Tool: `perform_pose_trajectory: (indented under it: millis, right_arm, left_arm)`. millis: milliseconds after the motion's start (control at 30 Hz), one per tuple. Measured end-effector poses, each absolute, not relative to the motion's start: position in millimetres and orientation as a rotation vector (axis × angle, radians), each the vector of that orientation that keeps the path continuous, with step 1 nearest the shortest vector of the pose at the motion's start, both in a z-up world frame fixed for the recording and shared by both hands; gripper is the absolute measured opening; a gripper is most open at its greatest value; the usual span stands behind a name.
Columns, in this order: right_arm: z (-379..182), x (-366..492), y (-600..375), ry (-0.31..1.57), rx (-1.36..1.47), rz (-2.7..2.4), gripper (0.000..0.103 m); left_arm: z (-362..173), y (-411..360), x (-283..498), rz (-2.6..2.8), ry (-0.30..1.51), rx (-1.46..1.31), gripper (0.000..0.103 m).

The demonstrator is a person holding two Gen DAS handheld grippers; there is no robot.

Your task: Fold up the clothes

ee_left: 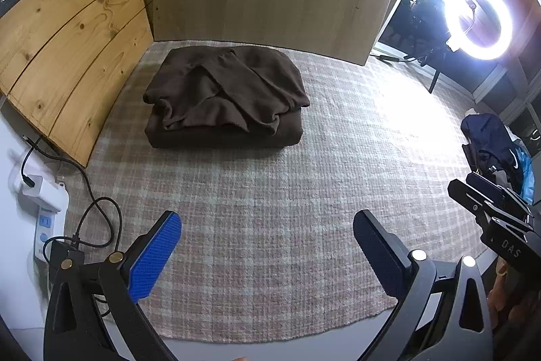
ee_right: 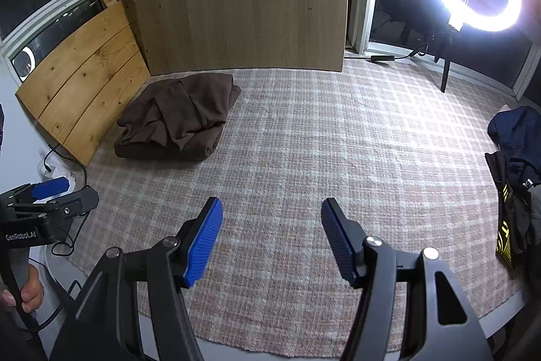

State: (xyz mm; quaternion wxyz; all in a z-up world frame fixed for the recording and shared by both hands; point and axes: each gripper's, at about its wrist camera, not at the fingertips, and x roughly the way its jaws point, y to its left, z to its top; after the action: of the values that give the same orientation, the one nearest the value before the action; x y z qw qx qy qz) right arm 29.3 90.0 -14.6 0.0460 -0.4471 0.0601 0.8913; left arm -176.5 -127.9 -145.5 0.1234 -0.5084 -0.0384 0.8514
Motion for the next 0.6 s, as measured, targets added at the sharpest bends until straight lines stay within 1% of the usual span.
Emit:
perform_pose_trajectory:
  millis: [367,600]
  right_arm:
    - [-20,24,94,0.200,-1.376,2.708,0.060]
    - [-28,19,100,0.225,-1.407,2.682,0.060]
  left_arm:
    - [-144,-125,-182,2.506,-0.078,-1.444,0.102]
    - [-150,-132,-189,2.492,-0.165,-1.500,0.102]
